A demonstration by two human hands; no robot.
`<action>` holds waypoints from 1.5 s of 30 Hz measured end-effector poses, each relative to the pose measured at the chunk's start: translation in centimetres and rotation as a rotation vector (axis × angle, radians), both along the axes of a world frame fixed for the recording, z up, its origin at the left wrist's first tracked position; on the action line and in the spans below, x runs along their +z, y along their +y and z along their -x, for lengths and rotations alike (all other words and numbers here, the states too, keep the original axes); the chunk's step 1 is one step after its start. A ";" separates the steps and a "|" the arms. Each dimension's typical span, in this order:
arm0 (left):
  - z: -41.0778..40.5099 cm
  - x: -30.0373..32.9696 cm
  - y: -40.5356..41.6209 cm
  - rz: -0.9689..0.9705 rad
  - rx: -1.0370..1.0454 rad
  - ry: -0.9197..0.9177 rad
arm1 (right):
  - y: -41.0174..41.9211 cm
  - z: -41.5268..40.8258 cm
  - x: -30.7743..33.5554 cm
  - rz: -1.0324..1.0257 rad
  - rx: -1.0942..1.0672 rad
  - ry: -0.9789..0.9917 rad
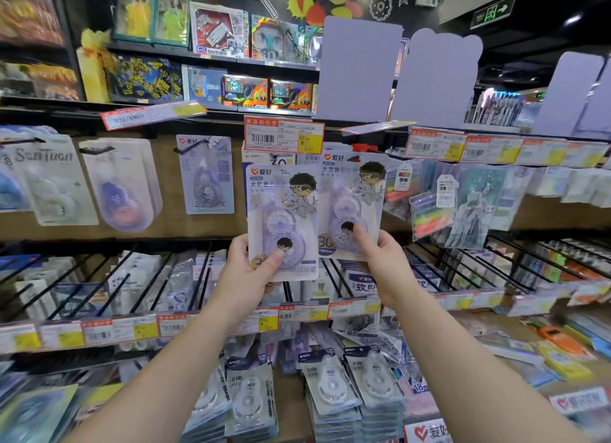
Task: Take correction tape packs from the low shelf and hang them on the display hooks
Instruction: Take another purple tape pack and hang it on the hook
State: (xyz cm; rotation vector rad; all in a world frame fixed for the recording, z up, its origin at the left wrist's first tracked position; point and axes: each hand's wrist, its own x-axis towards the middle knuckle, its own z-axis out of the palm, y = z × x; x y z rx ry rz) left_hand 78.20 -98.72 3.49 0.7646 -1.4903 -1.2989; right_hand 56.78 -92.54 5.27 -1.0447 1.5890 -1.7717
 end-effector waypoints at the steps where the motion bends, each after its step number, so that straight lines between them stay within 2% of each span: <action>1: 0.0 -0.1 -0.1 0.002 0.003 0.000 | -0.2 0.3 -0.2 -0.031 -0.003 -0.005; 10: -0.1 -0.8 -1.1 0.011 0.059 -0.017 | -2.8 1.3 -1.0 -0.084 -0.012 -0.124; 29: 0.3 -1.7 -2.4 0.027 0.104 -0.083 | -9.8 2.5 -0.5 -0.131 -0.024 -0.138; 40: 0.5 -1.4 -1.9 0.029 0.117 -0.122 | -9.9 2.8 -0.7 -0.128 -0.037 -0.134; 45: 1.6 -1.4 -1.4 0.021 0.070 -0.131 | -7.0 2.1 -0.8 -0.107 -0.192 -0.097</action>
